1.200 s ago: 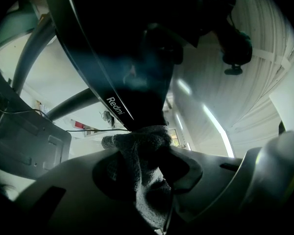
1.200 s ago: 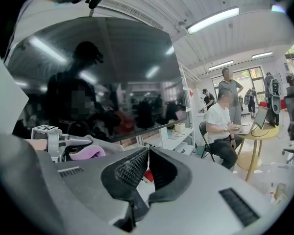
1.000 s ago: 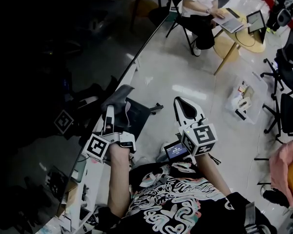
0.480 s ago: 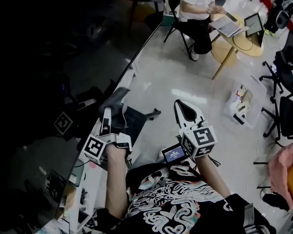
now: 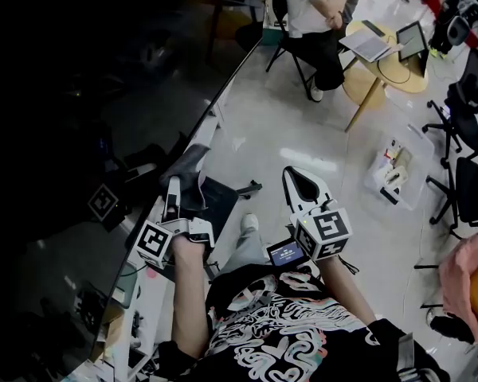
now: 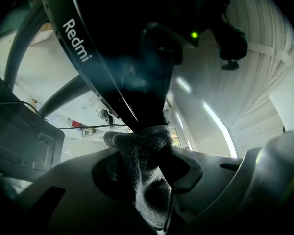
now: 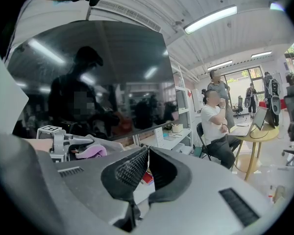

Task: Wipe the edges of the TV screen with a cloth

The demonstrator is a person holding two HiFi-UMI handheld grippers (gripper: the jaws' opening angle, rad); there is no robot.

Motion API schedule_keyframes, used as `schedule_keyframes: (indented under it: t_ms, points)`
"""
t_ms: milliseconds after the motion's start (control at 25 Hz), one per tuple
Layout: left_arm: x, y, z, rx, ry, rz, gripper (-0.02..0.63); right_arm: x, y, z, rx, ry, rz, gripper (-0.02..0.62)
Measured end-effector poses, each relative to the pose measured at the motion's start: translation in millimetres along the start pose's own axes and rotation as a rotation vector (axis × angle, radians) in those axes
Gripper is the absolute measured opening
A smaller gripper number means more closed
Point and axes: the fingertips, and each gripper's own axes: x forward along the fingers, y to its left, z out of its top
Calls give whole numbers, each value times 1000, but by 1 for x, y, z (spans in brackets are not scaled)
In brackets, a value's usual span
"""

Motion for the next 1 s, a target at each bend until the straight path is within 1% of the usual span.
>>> schedule_keyframes:
  t_ms: [120, 240, 320, 400, 520, 560, 840, 1000]
  points:
    - [-4, 5, 4, 22, -6, 15, 143, -6, 1, -2, 0, -4, -8, 29]
    - [-11, 11, 10, 16, -9, 20, 143, -10, 6, -8, 1, -6, -24, 29]
    - [-9, 12, 10, -1, -12, 10, 143, -9, 2, -10, 0, -8, -34, 30]
    - [4, 6, 1, 1, -15, 13, 143, -8, -15, -4, 4, -10, -41, 29]
    - [24, 0, -13, 57, -13, 54, 143, -7, -44, 8, 10, -11, -51, 29]
    - [29, 0, -15, 60, -14, 56, 143, -6, -50, 10, 11, -12, -56, 29]
    - [44, -6, -21, 16, -16, 21, 143, -13, -67, 10, 12, -13, -95, 29]
    - [52, -4, -25, 32, -18, 36, 143, -13, -78, 12, 15, -16, -107, 29]
